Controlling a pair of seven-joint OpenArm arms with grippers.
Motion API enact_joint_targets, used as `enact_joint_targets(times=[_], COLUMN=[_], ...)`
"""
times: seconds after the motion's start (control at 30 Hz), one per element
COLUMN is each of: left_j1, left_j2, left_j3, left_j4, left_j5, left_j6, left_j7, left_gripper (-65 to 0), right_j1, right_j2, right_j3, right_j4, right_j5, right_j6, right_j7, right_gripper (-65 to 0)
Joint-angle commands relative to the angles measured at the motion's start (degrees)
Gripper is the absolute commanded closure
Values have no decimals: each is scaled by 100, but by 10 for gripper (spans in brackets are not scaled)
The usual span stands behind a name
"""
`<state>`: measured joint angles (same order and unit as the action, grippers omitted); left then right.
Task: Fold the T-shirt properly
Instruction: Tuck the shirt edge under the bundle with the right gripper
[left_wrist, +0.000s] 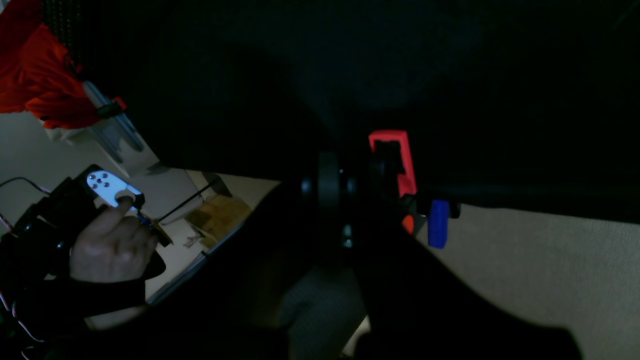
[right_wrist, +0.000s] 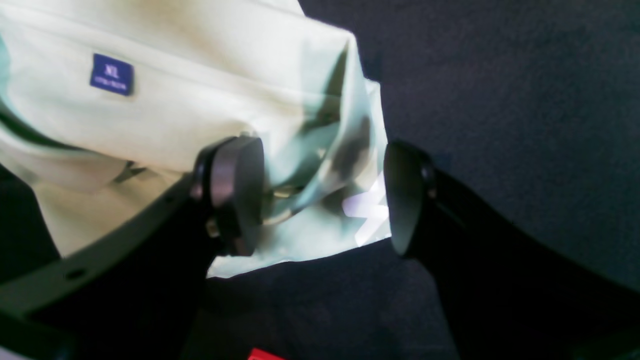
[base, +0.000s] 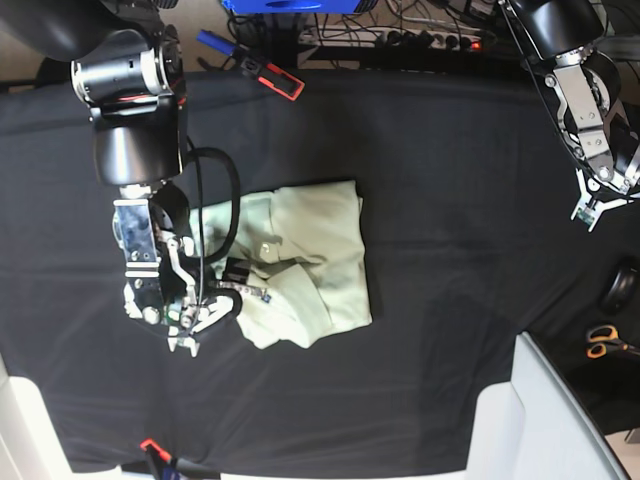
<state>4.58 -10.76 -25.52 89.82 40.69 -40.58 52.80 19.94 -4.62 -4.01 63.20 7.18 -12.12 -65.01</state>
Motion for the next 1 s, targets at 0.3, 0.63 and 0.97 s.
enact_joint_targets(times=[0.3,0.63,0.97], left_j1=[-40,-40,-32], left_j2=[-97,-97,-88], left_j3=[-20,-20,-28], left_j4=[95,95,95], left_j5=[76,76,76], left_j6=[58,58,58], left_j7=[0,0,0], left_gripper=[0,0,0], right_j1=[164,410,524], right_j2=[-17,-26,-43], right_j3=[1,-60,-729], right_j4=[76,84,58], right_j5=[7,7,7], right_j6=[-23,3,12], right_j7=[44,44,537], right_gripper=[-12,0,0])
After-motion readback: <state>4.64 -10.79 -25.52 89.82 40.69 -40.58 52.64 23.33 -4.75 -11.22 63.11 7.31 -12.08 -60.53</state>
